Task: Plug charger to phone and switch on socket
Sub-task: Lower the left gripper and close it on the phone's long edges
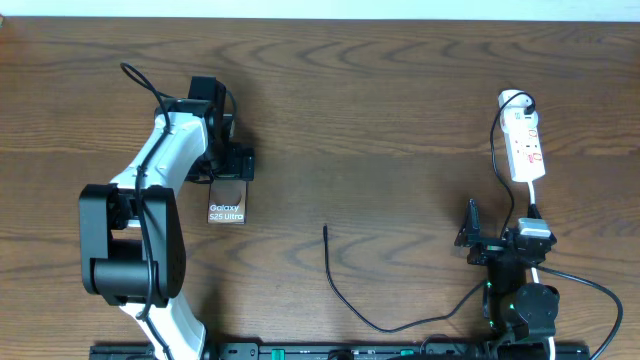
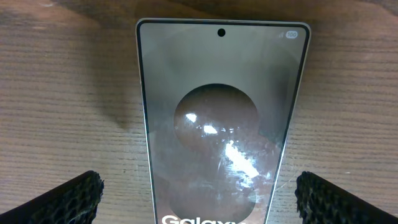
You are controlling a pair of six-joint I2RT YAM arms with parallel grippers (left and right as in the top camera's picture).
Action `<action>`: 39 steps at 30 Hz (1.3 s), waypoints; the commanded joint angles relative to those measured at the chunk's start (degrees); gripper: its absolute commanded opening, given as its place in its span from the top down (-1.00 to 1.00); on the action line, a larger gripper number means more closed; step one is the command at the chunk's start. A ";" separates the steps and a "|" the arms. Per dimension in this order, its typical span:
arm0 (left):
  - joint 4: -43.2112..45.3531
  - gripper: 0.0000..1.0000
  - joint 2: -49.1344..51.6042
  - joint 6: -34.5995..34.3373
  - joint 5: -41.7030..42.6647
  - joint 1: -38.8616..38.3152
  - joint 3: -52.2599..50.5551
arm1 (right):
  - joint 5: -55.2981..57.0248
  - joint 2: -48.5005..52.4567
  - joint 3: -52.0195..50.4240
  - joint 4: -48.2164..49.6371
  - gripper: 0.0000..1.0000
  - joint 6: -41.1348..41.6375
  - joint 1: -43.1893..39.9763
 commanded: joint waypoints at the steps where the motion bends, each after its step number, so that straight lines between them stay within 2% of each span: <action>1: -0.13 -0.99 1.73 -0.87 -0.48 0.20 -0.11 | 0.04 -0.07 -0.07 -0.26 -0.99 0.70 0.09; 39: 3.26 -1.00 3.08 -1.11 1.22 0.15 -4.00 | 0.04 -0.04 -0.07 -0.26 -0.98 0.72 0.09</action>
